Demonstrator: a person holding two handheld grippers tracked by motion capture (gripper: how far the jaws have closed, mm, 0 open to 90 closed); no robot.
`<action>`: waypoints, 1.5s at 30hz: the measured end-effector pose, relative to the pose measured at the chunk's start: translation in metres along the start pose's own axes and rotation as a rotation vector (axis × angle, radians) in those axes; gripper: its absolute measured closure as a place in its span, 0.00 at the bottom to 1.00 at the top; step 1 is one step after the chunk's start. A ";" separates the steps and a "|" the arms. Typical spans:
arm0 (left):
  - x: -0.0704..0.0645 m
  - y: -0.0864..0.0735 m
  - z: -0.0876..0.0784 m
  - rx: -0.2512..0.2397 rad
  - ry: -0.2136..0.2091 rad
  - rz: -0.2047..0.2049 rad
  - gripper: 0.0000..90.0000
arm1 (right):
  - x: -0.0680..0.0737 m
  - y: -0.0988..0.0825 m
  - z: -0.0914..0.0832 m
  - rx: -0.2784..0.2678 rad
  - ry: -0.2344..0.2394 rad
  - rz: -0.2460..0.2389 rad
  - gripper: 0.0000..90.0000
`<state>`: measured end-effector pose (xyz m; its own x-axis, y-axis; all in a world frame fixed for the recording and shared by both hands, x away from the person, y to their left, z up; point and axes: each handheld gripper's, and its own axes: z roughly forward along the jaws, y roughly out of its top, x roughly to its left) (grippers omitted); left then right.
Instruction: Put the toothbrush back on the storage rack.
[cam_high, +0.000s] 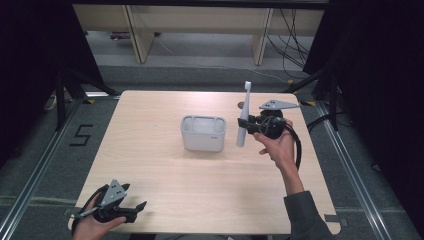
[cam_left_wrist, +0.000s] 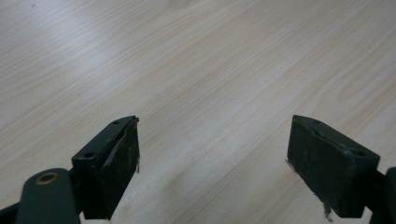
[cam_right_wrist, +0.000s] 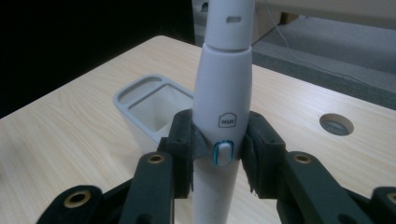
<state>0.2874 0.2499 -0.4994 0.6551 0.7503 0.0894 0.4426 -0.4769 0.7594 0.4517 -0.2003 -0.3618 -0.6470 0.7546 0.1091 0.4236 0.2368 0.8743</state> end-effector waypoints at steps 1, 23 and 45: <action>0.000 0.000 0.000 0.003 0.003 0.003 0.18 | 0.000 0.002 0.001 -0.008 0.005 -0.013 0.74; -0.001 0.001 0.001 -0.012 0.005 -0.011 0.18 | 0.013 0.029 0.010 -0.025 0.061 0.026 0.74; -0.001 0.001 0.000 -0.007 0.001 -0.005 0.18 | 0.020 0.051 0.041 -0.037 0.042 -0.007 0.74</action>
<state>0.2871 0.2490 -0.4989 0.6521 0.7532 0.0866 0.4416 -0.4702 0.7642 0.4862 -0.1481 -0.3343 -0.6765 0.7263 0.1218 0.3954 0.2187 0.8921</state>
